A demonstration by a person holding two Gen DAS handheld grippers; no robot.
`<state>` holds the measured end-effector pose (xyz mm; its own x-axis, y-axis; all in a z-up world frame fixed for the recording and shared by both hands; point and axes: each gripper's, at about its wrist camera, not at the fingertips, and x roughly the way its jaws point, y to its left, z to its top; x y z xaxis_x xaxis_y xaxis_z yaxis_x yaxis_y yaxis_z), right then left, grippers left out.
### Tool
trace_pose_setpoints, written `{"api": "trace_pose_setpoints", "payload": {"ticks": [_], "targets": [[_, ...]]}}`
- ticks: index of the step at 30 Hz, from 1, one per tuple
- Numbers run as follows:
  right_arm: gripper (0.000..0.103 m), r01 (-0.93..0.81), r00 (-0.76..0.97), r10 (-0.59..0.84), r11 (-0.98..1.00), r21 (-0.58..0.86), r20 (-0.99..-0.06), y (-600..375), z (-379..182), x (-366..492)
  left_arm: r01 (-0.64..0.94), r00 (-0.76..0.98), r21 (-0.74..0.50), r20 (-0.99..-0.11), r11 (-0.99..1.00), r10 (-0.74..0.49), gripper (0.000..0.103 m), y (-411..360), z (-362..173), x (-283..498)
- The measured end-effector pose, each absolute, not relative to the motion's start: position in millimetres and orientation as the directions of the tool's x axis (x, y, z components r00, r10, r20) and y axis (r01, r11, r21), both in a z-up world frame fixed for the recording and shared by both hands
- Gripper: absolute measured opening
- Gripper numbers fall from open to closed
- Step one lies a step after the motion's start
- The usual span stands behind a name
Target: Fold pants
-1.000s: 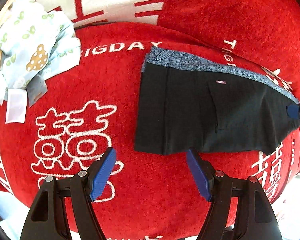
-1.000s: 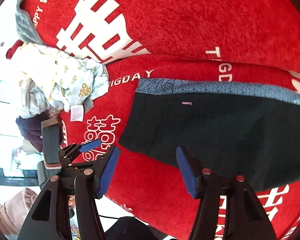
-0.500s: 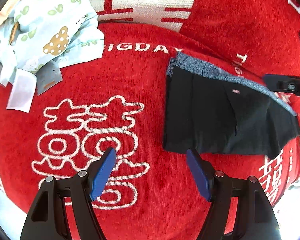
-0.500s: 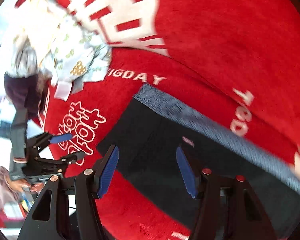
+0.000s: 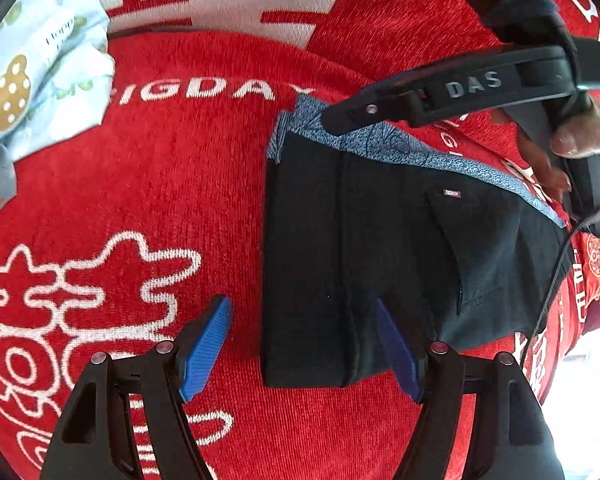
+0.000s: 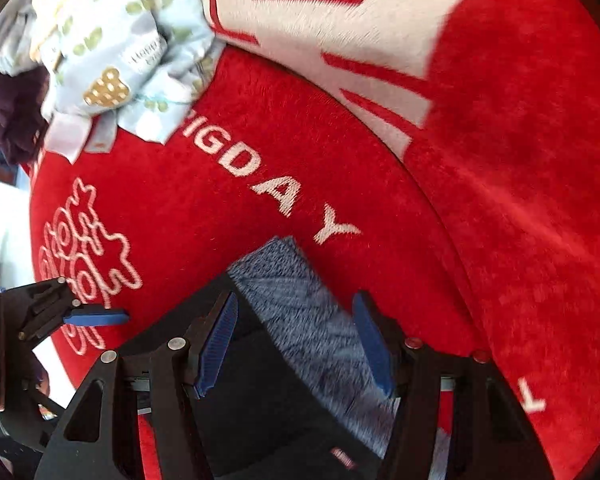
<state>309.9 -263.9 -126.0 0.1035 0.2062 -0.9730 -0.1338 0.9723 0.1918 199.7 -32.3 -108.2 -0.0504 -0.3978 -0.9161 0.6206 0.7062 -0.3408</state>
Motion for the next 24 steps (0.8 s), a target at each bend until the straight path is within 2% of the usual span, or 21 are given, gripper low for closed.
{"api": "trace_pose_setpoints", "payload": {"ticks": [4, 6, 7, 8, 9, 11, 13, 19, 24], "targets": [[0.063, -0.119, 0.009, 0.216, 0.97, 0.214, -0.976, -266.3, -149.3, 314.6, 0.624, -0.068, -0.37, -0.903, 0.688, -0.424, 0.074, -35.1, -109.0, 199.5], [0.043, -0.108, -0.002, 0.238, 0.966, 0.236, -0.971, -266.8, -150.0, 313.3, 0.631, -0.063, -0.368, -0.901, 0.683, -0.428, 0.074, -37.5, -107.5, 198.8], [0.022, -0.113, 0.011, 0.243, 0.964, 0.24, -0.97, -265.2, -144.8, 311.9, 0.634, -0.061, -0.371, -0.899, 0.678, -0.434, 0.074, -37.8, -105.5, 198.0], [0.007, -0.132, 0.029, 0.236, 0.964, 0.23, -0.971, -262.9, -139.0, 310.4, 0.636, -0.063, -0.38, -0.893, 0.672, -0.446, 0.07, -38.2, -103.6, 196.8], [0.007, -0.153, 0.036, 0.234, 0.962, 0.226, -0.972, -260.0, -133.5, 308.3, 0.635, -0.072, -0.396, -0.885, 0.663, -0.459, 0.063, -38.0, -102.2, 195.9], [0.007, -0.18, 0.033, 0.249, 0.954, 0.239, -0.968, -256.4, -125.3, 303.6, 0.641, -0.077, -0.397, -0.885, 0.657, -0.459, 0.063, -39.9, -100.5, 192.2], [0.007, -0.162, 0.03, 0.294, 0.944, 0.286, -0.955, -257.9, -116.1, 300.2, 0.637, -0.081, -0.4, -0.885, 0.659, -0.459, 0.043, -39.4, -97.2, 188.9], [0.007, -0.145, 0.038, 0.399, 0.909, 0.39, -0.916, -259.2, -97.6, 306.6, 0.613, -0.06, -0.41, -0.876, 0.675, -0.478, 0.043, -10.4, -78.7, 182.9], [0.007, -0.085, 0.005, 0.322, 0.943, 0.321, -0.947, -250.1, -152.7, 319.0, 0.6, -0.012, -0.303, -0.929, 0.741, -0.37, 0.044, -4.1, -98.4, 180.0]]}}
